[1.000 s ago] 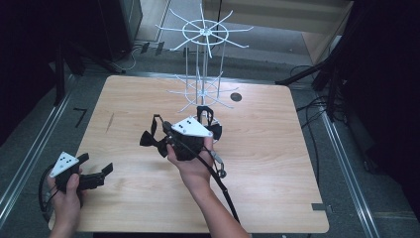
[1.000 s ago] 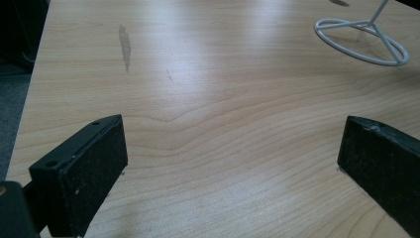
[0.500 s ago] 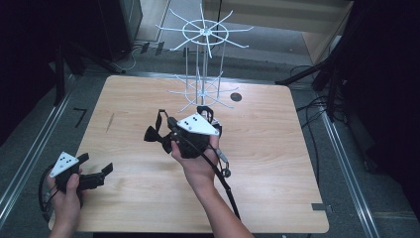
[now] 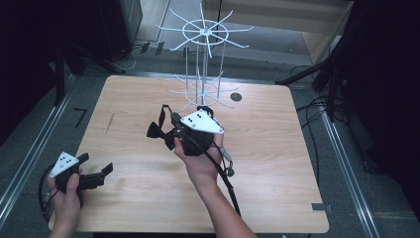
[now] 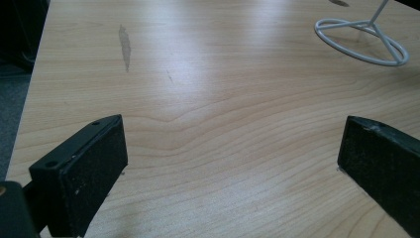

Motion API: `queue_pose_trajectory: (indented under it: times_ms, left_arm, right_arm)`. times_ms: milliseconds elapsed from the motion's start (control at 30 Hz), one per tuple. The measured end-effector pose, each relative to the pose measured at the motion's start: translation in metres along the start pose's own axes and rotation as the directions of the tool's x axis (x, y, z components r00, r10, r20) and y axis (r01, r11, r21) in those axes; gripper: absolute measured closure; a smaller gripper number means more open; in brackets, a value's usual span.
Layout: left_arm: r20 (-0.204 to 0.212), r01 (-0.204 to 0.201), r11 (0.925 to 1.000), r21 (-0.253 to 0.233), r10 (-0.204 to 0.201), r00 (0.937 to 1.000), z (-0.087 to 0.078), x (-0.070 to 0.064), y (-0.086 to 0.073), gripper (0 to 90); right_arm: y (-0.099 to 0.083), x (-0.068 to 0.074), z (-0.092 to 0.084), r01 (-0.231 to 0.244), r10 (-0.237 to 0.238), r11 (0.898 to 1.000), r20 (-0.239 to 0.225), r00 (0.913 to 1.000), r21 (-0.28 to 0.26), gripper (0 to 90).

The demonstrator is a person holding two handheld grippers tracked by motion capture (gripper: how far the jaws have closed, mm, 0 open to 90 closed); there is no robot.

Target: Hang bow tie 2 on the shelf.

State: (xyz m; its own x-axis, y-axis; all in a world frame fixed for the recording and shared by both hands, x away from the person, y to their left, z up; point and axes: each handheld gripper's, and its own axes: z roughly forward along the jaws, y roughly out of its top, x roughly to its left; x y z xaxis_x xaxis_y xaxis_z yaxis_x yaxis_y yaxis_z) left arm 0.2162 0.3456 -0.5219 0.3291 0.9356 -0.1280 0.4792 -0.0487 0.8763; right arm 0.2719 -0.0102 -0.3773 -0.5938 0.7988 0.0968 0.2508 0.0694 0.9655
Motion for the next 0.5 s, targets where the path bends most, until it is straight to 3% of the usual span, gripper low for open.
queue_pose_trajectory:
  times_ms: [500]
  left_arm:
    - [-0.001, 0.001, 1.0000, -0.001, -0.001, 1.0000, 0.0002, -0.0002, 0.0000, 0.0]
  right_arm:
    - [0.0078, -0.0053, -0.0029, 0.015, -0.015, 1.000, 0.040, 0.9991, -0.005, 90.0]
